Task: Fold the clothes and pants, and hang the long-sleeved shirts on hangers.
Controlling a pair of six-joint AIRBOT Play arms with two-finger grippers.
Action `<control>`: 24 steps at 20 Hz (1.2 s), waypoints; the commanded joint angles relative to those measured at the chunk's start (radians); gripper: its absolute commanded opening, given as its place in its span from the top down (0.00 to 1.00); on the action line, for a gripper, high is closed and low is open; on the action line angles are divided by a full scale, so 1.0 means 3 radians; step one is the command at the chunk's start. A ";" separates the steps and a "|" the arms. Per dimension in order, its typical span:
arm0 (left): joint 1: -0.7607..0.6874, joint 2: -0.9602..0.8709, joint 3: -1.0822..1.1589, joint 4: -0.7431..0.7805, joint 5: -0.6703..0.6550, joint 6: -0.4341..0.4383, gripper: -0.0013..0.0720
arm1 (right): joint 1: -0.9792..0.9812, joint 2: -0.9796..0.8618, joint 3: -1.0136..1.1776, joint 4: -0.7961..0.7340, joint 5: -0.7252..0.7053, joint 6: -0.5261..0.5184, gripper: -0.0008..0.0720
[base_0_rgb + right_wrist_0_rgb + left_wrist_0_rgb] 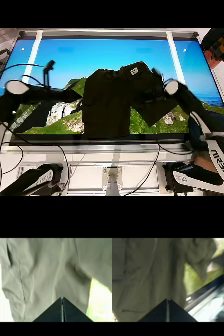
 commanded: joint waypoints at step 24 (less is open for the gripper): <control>0.0395 -0.0001 0.0017 -0.0816 -0.0345 0.0228 0.57 | -0.0205 -0.0242 -0.1242 0.1592 0.0131 -0.1264 0.27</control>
